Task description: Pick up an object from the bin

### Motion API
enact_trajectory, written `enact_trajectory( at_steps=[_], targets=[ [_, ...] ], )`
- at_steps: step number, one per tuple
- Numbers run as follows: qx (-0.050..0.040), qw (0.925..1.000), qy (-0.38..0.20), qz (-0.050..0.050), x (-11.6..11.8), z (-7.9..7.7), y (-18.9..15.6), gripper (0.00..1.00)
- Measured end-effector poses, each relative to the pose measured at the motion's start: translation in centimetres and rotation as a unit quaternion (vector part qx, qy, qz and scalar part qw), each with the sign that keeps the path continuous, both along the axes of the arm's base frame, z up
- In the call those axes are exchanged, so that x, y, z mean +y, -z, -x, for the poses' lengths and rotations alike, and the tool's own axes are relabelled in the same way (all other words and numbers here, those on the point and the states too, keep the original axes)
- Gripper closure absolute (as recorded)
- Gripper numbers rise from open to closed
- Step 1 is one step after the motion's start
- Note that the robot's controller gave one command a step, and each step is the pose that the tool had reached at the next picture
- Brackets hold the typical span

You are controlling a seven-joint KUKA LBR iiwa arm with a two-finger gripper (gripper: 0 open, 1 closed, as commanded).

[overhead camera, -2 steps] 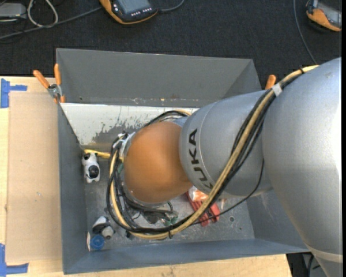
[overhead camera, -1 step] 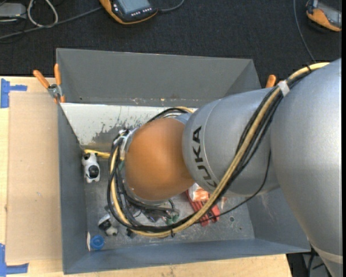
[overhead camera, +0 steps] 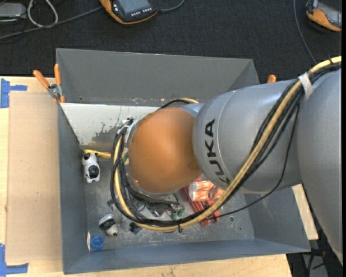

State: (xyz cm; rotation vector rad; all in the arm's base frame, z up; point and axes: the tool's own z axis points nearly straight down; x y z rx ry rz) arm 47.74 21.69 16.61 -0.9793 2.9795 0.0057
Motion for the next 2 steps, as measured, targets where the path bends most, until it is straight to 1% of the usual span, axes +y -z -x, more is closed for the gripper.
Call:
enact_trajectory(
  at_steps=[1,2],
  targets=[
    [0.0011,1.0000,0.001,0.000,0.0,0.0,-3.8,1.00],
    [-0.0024,1.0000,0.002,-0.001,0.1,-0.1,-6.0,1.00]
  ],
)
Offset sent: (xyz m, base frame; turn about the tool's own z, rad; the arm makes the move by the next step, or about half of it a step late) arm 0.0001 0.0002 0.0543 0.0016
